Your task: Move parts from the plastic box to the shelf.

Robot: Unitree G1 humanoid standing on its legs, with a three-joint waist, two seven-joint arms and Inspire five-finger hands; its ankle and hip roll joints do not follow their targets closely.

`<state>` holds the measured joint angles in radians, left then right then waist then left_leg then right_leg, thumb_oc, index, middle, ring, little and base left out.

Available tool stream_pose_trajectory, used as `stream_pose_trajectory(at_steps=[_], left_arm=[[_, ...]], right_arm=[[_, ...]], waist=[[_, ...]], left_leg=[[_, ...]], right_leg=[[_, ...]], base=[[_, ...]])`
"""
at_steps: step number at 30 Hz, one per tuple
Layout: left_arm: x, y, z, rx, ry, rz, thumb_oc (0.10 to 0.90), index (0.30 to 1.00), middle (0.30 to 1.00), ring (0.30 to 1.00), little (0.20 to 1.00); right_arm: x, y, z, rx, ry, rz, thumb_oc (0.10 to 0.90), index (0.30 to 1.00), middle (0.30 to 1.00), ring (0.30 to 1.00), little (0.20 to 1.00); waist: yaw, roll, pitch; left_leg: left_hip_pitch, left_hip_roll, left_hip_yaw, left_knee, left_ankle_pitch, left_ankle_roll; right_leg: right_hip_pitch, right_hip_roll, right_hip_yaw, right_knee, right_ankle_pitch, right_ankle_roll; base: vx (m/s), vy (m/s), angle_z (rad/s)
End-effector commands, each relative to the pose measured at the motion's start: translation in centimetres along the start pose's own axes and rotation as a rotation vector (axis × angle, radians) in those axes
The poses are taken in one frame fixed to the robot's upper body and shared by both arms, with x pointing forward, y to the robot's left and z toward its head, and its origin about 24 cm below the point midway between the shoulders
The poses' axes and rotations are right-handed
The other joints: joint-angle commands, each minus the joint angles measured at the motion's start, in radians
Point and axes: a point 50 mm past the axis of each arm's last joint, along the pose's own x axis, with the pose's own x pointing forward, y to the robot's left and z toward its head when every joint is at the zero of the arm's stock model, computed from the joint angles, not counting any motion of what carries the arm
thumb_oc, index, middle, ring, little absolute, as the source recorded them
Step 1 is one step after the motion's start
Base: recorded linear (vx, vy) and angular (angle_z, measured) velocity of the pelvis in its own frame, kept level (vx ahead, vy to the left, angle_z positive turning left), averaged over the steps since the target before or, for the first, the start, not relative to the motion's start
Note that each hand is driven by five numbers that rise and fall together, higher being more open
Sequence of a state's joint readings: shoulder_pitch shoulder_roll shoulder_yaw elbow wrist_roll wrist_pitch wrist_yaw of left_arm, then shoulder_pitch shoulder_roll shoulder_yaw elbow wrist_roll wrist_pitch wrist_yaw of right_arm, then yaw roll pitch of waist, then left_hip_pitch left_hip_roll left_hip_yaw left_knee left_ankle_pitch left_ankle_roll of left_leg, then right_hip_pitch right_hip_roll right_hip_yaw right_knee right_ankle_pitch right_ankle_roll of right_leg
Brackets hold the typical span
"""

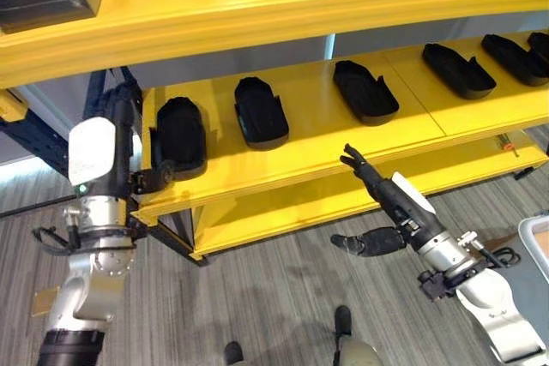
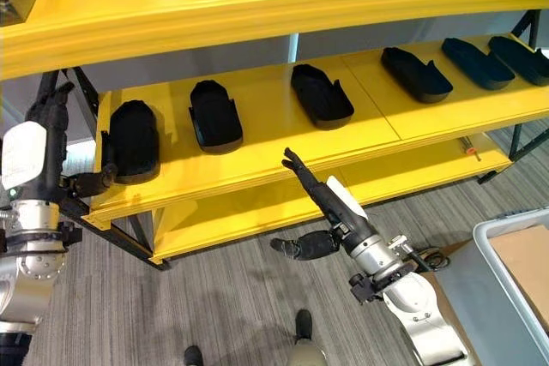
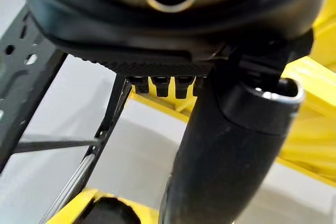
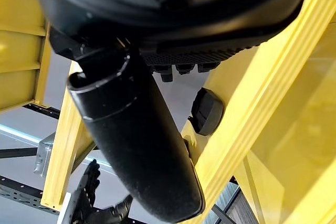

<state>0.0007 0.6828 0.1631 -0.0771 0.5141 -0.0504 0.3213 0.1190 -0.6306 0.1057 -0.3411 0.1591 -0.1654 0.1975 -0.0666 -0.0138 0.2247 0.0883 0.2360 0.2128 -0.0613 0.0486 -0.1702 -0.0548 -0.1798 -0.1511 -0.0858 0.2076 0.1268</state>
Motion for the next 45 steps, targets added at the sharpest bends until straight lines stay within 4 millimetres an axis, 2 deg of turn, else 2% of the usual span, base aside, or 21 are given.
stream_pose_trajectory(at_steps=[1, 5, 12, 22, 30, 45], left_arm=[[1.5, 3.9, 2.0, 0.011, -0.162, 0.152, 0.900, 1.000, 1.000, 1.000, 1.000], [-0.8, 3.1, 2.3, 0.060, -0.199, 0.055, 0.900, 1.000, 1.000, 1.000, 1.000], [-3.3, 2.2, 2.1, 0.095, -0.214, -0.082, 0.900, 1.000, 1.000, 1.000, 1.000], [-4.8, -0.5, 0.7, 0.137, -0.159, -0.250, 0.900, 1.000, 1.000, 1.000, 1.000], [-5.0, -2.4, -0.6, 0.156, -0.087, -0.305, 0.900, 1.000, 1.000, 1.000, 1.000], [-3.0, -4.5, -0.5, 0.188, -0.065, -0.272, 0.900, 1.000, 1.000, 1.000, 1.000]], right_arm=[[0.3, -1.0, 3.3, -0.035, -0.197, -0.070, 0.900, 1.000, 1.000, 1.000, 1.000], [0.0, -1.0, 3.4, -0.038, -0.197, -0.076, 0.900, 1.000, 1.000, 1.000, 1.000], [-0.4, -1.4, 3.4, -0.045, -0.193, -0.087, 0.900, 1.000, 1.000, 1.000, 1.000], [-0.2, -1.4, 3.4, -0.051, -0.194, -0.086, 0.900, 1.000, 1.000, 1.000, 1.000], [0.0, -1.4, 3.3, -0.047, -0.191, -0.094, 0.900, 1.000, 1.000, 1.000, 1.000], [0.4, -1.5, 3.6, -0.059, -0.204, -0.107, 0.900, 1.000, 1.000, 1.000, 1.000]], waist=[[-0.008, -0.039, -0.083], [0.001, -0.043, -0.078], [0.010, -0.046, -0.060], [0.015, -0.049, -0.037], [0.011, -0.054, -0.009], [0.002, -0.066, 0.033]], left_leg=[[-0.042, 0.003, 0.002, 0.024, 0.012, 0.022], [-0.041, 0.008, 0.000, 0.025, 0.010, 0.024], [-0.047, 0.015, -0.006, 0.030, 0.013, 0.026], [-0.058, 0.020, -0.015, 0.037, 0.016, 0.025], [-0.067, 0.021, -0.015, 0.046, 0.016, 0.024], [-0.097, 0.028, -0.015, 0.066, 0.019, 0.021]], right_leg=[[0.095, -0.086, -0.031, 0.058, -0.133, 0.068], [0.098, -0.081, -0.035, 0.057, -0.136, 0.067], [0.095, -0.077, -0.036, 0.062, -0.142, 0.064], [0.093, -0.070, -0.039, 0.068, -0.148, 0.062], [0.084, -0.069, -0.036, 0.076, -0.149, 0.060], [0.051, -0.072, -0.024, 0.090, -0.143, 0.059]], base=[[0.00, 0.000, 0.00], [0.00, 0.000, 0.00], [0.00, 0.000, 0.00], [0.00, 0.000, 0.00], [0.00, 0.000, 0.00], [0.00, 0.001, -0.01]])
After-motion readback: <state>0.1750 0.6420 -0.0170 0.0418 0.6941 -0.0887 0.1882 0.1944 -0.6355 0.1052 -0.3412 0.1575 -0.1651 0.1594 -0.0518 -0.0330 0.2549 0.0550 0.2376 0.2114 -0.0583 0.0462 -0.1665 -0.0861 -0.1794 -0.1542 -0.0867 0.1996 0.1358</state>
